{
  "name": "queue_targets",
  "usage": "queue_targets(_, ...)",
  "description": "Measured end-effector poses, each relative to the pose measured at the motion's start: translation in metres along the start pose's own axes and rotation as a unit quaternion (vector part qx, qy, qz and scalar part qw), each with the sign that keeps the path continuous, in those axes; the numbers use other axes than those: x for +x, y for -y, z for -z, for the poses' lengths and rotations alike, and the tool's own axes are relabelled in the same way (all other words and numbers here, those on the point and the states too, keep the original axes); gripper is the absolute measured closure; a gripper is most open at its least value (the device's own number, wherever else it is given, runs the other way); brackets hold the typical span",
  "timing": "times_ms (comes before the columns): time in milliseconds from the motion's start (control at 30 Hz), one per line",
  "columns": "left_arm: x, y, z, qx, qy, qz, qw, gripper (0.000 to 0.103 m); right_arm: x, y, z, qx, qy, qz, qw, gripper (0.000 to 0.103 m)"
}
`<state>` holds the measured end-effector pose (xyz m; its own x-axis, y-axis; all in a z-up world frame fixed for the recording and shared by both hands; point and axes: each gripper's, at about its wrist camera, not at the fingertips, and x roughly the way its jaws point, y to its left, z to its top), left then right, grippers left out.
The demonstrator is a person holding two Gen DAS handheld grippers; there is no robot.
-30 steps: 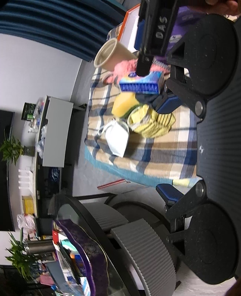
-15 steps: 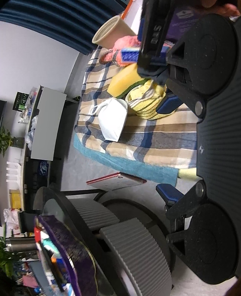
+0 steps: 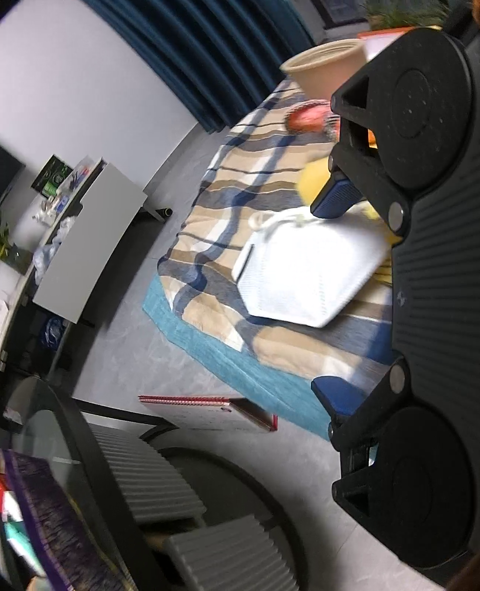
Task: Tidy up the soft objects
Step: 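Grasp the white mask with the left tool while the right tool grasps the blue tissue pack, then lift the mask and tissue pack and carry them over the white box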
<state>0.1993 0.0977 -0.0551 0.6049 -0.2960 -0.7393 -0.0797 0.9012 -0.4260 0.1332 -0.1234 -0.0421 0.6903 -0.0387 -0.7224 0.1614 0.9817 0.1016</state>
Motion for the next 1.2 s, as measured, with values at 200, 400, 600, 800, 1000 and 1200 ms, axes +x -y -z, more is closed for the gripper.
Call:
queue_targets(200,0.022,0.005,-0.008,-0.029,-0.011,0.016,0.9994,0.002,-0.003,0.0,0.002,0.001,0.005,-0.007,1.0,0.069)
queue_targets(400,0.021,0.013,-0.004,-0.027,-0.004,0.041,0.9988,0.014,-0.009,0.001,0.004,-0.001,0.017,-0.018,1.0,0.072)
queue_targets(600,-0.001,0.023,0.0,0.0,0.028,0.041,0.9988,0.029,-0.02,0.003,0.004,-0.011,0.031,-0.025,0.999,0.072)
queue_targets(800,-0.001,0.014,0.002,-0.016,0.023,0.057,0.998,0.029,-0.02,0.007,0.005,-0.002,0.03,-0.036,0.999,0.072)
queue_targets(1000,0.005,0.017,-0.011,-0.062,0.021,0.114,0.9913,0.016,-0.021,0.01,0.003,0.002,0.032,-0.039,0.999,0.072)
queue_targets(1200,0.032,0.021,-0.01,-0.064,-0.015,0.087,0.994,0.017,-0.021,0.011,0.004,0.0,0.03,-0.043,0.999,0.072)
